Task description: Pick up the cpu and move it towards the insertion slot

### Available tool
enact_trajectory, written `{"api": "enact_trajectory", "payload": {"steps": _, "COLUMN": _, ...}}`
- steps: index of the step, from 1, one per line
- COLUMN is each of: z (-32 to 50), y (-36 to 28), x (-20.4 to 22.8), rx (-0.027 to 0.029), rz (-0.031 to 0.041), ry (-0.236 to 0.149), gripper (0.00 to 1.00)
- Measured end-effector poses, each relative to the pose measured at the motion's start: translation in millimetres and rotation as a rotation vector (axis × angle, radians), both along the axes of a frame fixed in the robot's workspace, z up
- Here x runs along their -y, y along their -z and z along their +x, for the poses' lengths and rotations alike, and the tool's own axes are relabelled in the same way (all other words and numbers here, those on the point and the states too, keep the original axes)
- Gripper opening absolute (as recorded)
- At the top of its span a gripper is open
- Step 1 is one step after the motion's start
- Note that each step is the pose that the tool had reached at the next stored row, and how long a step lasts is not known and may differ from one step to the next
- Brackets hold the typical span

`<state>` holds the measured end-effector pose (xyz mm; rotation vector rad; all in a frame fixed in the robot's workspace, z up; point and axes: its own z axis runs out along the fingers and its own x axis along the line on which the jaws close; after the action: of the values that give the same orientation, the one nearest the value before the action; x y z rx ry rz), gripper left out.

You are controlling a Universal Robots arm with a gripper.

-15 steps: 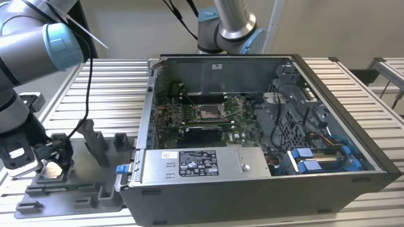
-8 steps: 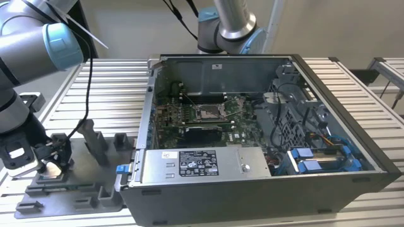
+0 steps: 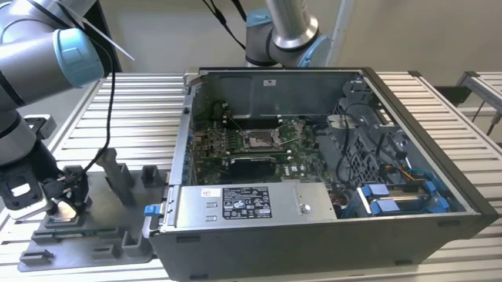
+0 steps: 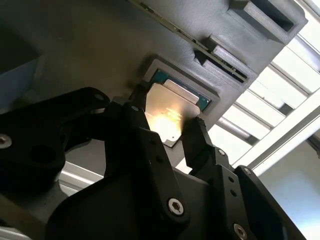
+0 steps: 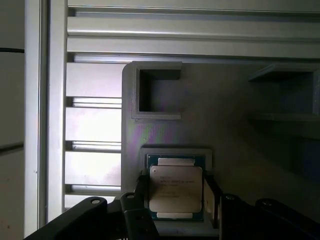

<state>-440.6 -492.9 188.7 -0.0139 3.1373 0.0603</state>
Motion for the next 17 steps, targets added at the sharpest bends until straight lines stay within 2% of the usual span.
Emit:
{"api": "enact_trajectory", "payload": {"steps": 2, "z": 0.0, "y": -4.6, "x": 0.0, "rx": -0.0024, "rz": 0.0002, "ry": 0.000, "gripper": 0.00}}
{"api": "enact_trajectory", "payload": {"steps": 6, "z": 0.0, "y": -22.8, "x": 0.0, "rx": -0.0049, "rz": -0.0003, "ry": 0.000, "gripper": 0.00}}
{"api": "enact_trajectory", "payload": {"steps": 17, "z": 0.0, "y": -72.9, "x": 0.0, "rx": -0.0049, "rz": -0.0001, "ry": 0.000, "gripper": 0.00}}
